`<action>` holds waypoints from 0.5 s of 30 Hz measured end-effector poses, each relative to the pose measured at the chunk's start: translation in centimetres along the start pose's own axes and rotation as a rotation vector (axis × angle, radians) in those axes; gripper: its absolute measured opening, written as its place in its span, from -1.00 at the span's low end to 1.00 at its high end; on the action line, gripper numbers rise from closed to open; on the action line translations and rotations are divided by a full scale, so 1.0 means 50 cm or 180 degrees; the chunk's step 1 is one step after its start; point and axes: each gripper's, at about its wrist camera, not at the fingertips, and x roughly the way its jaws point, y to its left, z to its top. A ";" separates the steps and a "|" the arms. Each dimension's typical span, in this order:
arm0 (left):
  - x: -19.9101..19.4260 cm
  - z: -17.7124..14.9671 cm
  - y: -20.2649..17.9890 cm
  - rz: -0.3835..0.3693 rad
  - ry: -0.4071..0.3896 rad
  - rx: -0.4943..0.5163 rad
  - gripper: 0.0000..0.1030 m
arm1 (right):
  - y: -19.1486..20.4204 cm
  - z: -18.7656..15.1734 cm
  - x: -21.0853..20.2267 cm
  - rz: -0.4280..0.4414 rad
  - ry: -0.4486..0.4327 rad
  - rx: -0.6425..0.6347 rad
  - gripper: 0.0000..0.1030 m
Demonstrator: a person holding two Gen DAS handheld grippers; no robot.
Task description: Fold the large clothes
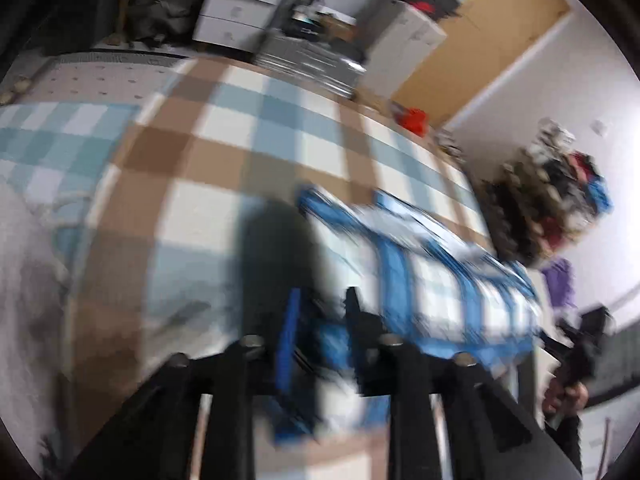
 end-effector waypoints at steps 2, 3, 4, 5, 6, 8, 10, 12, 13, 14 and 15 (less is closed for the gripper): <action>-0.020 -0.027 -0.027 -0.0086 -0.0140 0.0041 -0.56 | 0.005 -0.021 0.027 -0.0175 0.0173 -0.0083 1.00; -0.028 -0.035 -0.051 -0.0164 -0.0205 0.0124 -0.51 | 0.008 -0.030 0.044 -0.0245 0.0269 -0.0117 1.00; -0.031 -0.039 -0.083 -0.0254 -0.0233 0.0259 -0.25 | 0.009 -0.034 0.058 -0.0283 0.0333 -0.0124 1.00; -0.026 -0.036 -0.107 -0.0281 -0.0239 0.0360 -0.07 | 0.011 -0.038 0.071 -0.0284 0.0360 -0.0115 1.00; -0.019 -0.031 -0.138 -0.0259 -0.0258 0.0488 0.13 | 0.012 -0.038 0.079 -0.0326 0.0366 -0.0108 1.00; -0.002 -0.023 -0.192 -0.0126 -0.0272 0.0724 0.14 | 0.020 -0.031 0.089 -0.0645 0.0423 -0.0093 1.00; 0.018 -0.012 -0.230 -0.0060 -0.0217 0.0864 0.14 | 0.043 -0.026 0.066 -0.0777 0.0266 -0.0155 1.00; 0.035 -0.007 -0.260 0.0017 -0.0120 0.0984 0.14 | 0.095 -0.023 0.014 -0.1051 -0.0093 -0.0393 0.98; 0.041 -0.008 -0.278 0.0005 -0.0114 0.1071 0.14 | 0.134 -0.025 -0.012 -0.1063 -0.0290 -0.0600 0.99; 0.047 -0.011 -0.283 0.0017 -0.0113 0.1133 0.14 | 0.177 -0.028 -0.034 -0.1019 -0.0494 -0.0800 1.00; 0.056 -0.016 -0.291 0.0089 -0.0107 0.1199 0.14 | 0.207 -0.032 -0.042 -0.0964 -0.0611 -0.0921 1.00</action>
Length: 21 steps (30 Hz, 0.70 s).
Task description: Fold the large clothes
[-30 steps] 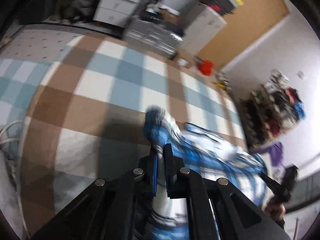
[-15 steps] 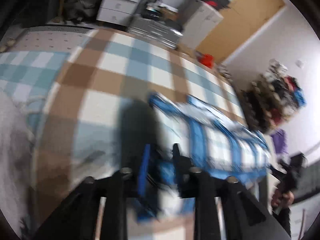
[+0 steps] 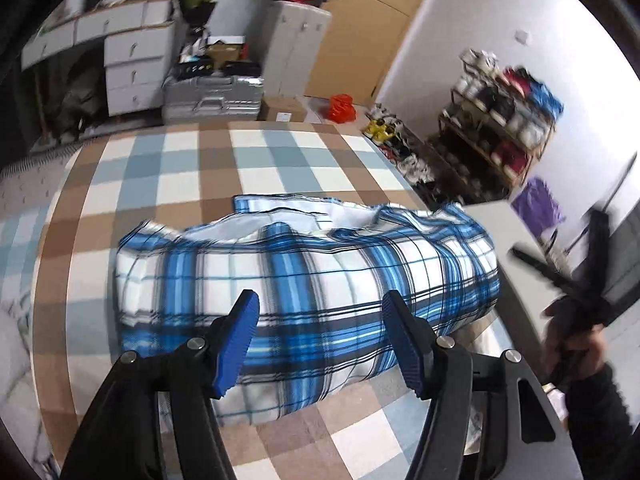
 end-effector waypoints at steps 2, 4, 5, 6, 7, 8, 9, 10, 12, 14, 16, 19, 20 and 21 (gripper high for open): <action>0.026 -0.007 -0.012 -0.0005 0.0090 0.0078 0.15 | 0.080 0.011 0.002 0.0401 0.0029 -0.0244 1.00; 0.059 -0.020 -0.016 0.0152 0.0228 0.0130 0.15 | 0.148 0.009 0.047 0.0562 0.0242 -0.0407 1.00; 0.089 -0.022 -0.010 0.0350 0.0349 0.0176 0.15 | 0.174 0.002 0.085 0.0483 0.0375 -0.0492 1.00; 0.119 -0.024 0.010 0.0535 0.0457 0.0130 0.15 | 0.191 -0.008 0.118 0.0354 0.0526 -0.0548 0.98; 0.133 -0.029 0.030 0.0533 0.0504 0.0020 0.14 | 0.201 -0.023 0.169 0.0180 0.0774 -0.0587 0.98; 0.147 -0.031 0.056 0.0446 0.0542 -0.0115 0.14 | 0.200 -0.042 0.217 0.0048 0.0999 -0.0596 0.96; 0.159 -0.034 0.080 0.0394 0.0588 -0.0223 0.14 | 0.196 -0.062 0.249 0.0002 0.1174 -0.0601 0.96; 0.169 -0.037 0.092 0.0356 0.0636 -0.0264 0.13 | 0.189 -0.079 0.281 -0.0016 0.1324 -0.0583 0.96; 0.178 -0.045 0.100 0.0325 0.0638 -0.0196 0.13 | 0.185 -0.092 0.283 0.0002 0.1186 -0.0589 1.00; 0.178 -0.049 0.095 0.0366 0.0625 -0.0060 0.14 | 0.192 -0.091 0.283 -0.0016 0.1196 -0.0642 1.00; 0.174 -0.046 0.099 0.0344 0.0622 -0.0089 0.13 | 0.193 -0.088 0.279 0.0030 0.1216 -0.0647 1.00; 0.148 -0.034 0.083 0.0330 0.0583 -0.0236 0.13 | 0.191 -0.058 0.245 0.0028 0.1063 -0.0667 0.91; 0.131 -0.026 0.066 0.0269 0.0514 -0.0209 0.13 | 0.187 -0.047 0.214 0.0063 0.0885 -0.0647 0.90; 0.115 -0.015 0.044 0.0175 0.0424 -0.0118 0.13 | 0.177 -0.044 0.191 0.0133 0.0720 -0.0636 0.91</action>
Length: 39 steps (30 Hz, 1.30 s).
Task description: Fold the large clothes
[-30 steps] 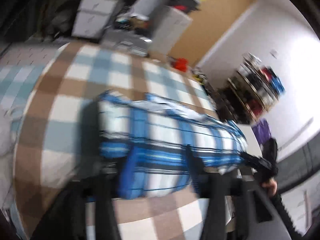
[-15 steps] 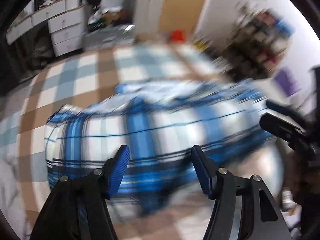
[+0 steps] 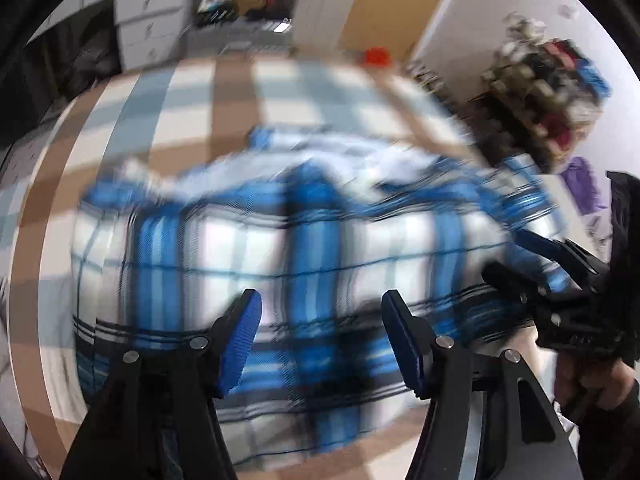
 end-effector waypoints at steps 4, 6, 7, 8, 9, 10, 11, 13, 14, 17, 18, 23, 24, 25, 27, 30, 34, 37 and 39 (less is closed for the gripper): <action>-0.008 0.035 -0.068 0.0306 -0.0199 0.0532 0.14 | -0.028 0.029 -0.003 -0.0420 -0.0016 0.0020 0.93; 0.038 0.058 -0.064 0.0608 -0.0073 0.0607 0.14 | -0.071 0.017 0.036 -0.0486 0.0298 0.0199 0.92; 0.073 0.069 -0.045 0.0661 0.0090 0.0515 0.14 | -0.095 0.009 0.059 -0.0480 0.0440 0.0317 0.92; 0.094 0.077 -0.024 0.0598 0.0197 0.0394 0.14 | -0.121 -0.002 0.083 -0.0403 0.0604 0.0439 0.92; 0.108 0.078 0.001 0.0483 0.0264 0.0231 0.13 | -0.136 -0.005 0.098 -0.0310 0.0670 0.0475 0.92; 0.114 0.077 0.013 0.0442 0.0265 0.0160 0.13 | -0.140 -0.008 0.100 -0.0272 0.0630 0.0440 0.93; 0.117 0.072 0.013 0.0468 0.0230 0.0207 0.13 | -0.134 -0.008 0.102 -0.0312 0.0633 0.0328 0.94; 0.124 0.064 -0.007 0.0643 0.0191 0.0454 0.15 | -0.126 -0.005 0.109 -0.0390 0.0658 0.0205 0.95; 0.127 0.060 -0.013 0.0690 0.0193 0.0506 0.15 | -0.125 -0.004 0.110 -0.0392 0.0660 0.0186 0.97; 0.112 0.072 -0.002 0.0615 0.0185 0.0301 0.15 | -0.130 0.008 0.110 -0.0320 0.0678 0.0246 0.97; 0.095 0.075 0.004 0.0598 0.0138 0.0179 0.15 | -0.132 0.020 0.098 -0.0313 0.0620 0.0259 0.90; 0.025 0.063 -0.002 0.0733 -0.0127 0.0270 0.15 | -0.149 0.004 0.007 -0.0271 0.0081 0.0293 0.89; 0.024 0.054 0.004 0.0850 -0.0157 0.0336 0.15 | -0.147 -0.003 0.007 -0.0317 0.0098 0.0264 0.90; 0.034 0.050 0.013 0.0895 -0.0143 0.0378 0.15 | -0.147 -0.009 0.016 -0.0375 0.0149 0.0226 0.90; 0.065 0.038 0.037 0.0848 -0.0066 0.0440 0.15 | -0.151 -0.032 0.070 -0.0454 0.0463 0.0163 0.91; 0.085 0.037 0.047 0.0866 -0.0052 0.0435 0.15 | -0.154 -0.038 0.087 -0.0413 0.0461 0.0255 0.95; 0.019 0.034 0.021 0.0908 -0.0197 0.0451 0.15 | -0.165 -0.032 0.002 -0.0210 0.0121 0.0410 0.91; -0.070 -0.001 0.012 0.1099 -0.0528 0.0631 0.15 | -0.186 -0.057 -0.072 -0.0246 -0.0149 0.0440 0.94; -0.097 -0.026 0.035 0.1142 -0.0567 0.0549 0.15 | -0.211 -0.088 -0.103 -0.0195 -0.0187 0.0564 0.95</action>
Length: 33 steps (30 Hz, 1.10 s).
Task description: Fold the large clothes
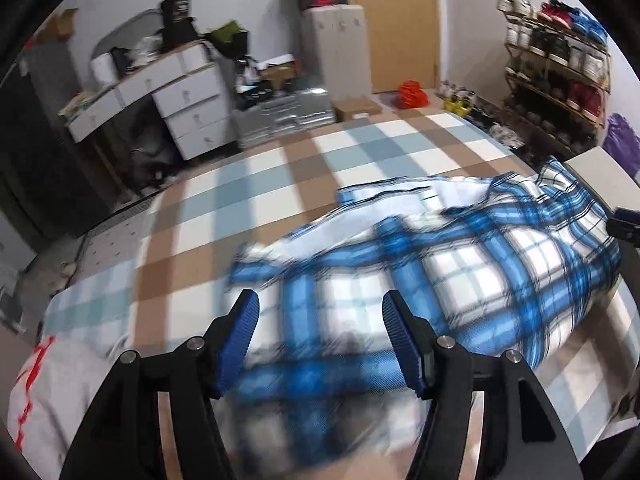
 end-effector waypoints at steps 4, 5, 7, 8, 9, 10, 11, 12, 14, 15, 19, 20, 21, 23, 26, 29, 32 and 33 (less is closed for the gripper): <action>0.006 -0.064 0.065 -0.0165 0.0242 -0.0473 0.15 | -0.057 -0.046 0.001 0.0218 0.0157 0.0419 0.97; 0.013 -0.078 0.079 -0.0240 0.0293 -0.0615 0.15 | -0.069 -0.058 0.010 0.0291 0.0216 0.0546 0.97; 0.025 -0.099 0.095 -0.0333 0.0396 -0.0866 0.15 | -0.079 -0.069 0.028 0.0448 0.0331 0.0725 0.97; 0.034 -0.105 0.098 -0.0387 0.0447 -0.0953 0.15 | -0.081 -0.072 0.045 0.0592 0.0450 0.0834 0.97; 0.043 -0.104 0.095 -0.0404 0.0494 -0.0976 0.15 | -0.080 -0.076 0.048 0.0670 0.0533 0.0927 0.97; 0.051 -0.103 0.089 -0.0387 0.0537 -0.0955 0.15 | -0.079 -0.074 0.056 0.0691 0.0540 0.1013 1.00; 0.060 -0.102 0.081 -0.0335 0.0569 -0.0922 0.15 | -0.073 -0.071 0.051 0.0689 0.0434 0.1049 1.00; 0.066 -0.101 0.078 -0.0317 0.0573 -0.0907 0.15 | -0.066 -0.063 0.057 0.0851 0.0464 0.1086 1.00; 0.082 -0.097 0.072 -0.0291 0.0636 -0.0907 0.15 | -0.051 -0.055 0.076 0.0942 0.0588 0.1200 1.00; 0.089 -0.099 0.073 -0.0298 0.0666 -0.0932 0.16 | -0.042 -0.056 0.076 0.0894 0.0536 0.1195 1.00; 0.133 -0.112 0.087 -0.0319 0.0892 -0.1086 0.41 | -0.028 -0.039 0.098 0.1055 0.0526 0.1375 0.70; 0.142 -0.118 0.096 -0.0418 0.0914 -0.1202 0.41 | -0.033 -0.039 0.109 0.1071 0.0621 0.1520 -0.15; 0.140 -0.117 0.099 -0.0444 0.0873 -0.1234 0.45 | -0.040 -0.042 0.121 0.1144 0.0675 0.1689 -0.37; 0.139 -0.119 0.103 -0.0455 0.0897 -0.1237 0.45 | -0.057 -0.052 0.124 0.1404 0.0669 0.1965 -0.59; 0.130 -0.126 0.107 -0.0495 0.0951 -0.1243 0.29 | -0.049 -0.059 0.093 0.1509 0.0615 0.1818 -0.70; 0.110 -0.136 0.106 -0.0614 0.1024 -0.1181 -0.26 | -0.057 -0.084 0.061 0.1638 0.0685 0.1823 -0.72; 0.075 -0.147 0.099 -0.0587 0.1013 -0.1056 -0.34 | -0.069 -0.116 0.041 0.1647 0.0865 0.1762 -0.73; 0.059 -0.153 0.094 -0.0612 0.0996 -0.1001 -0.34 | -0.074 -0.127 0.033 0.1633 0.0916 0.1735 -0.73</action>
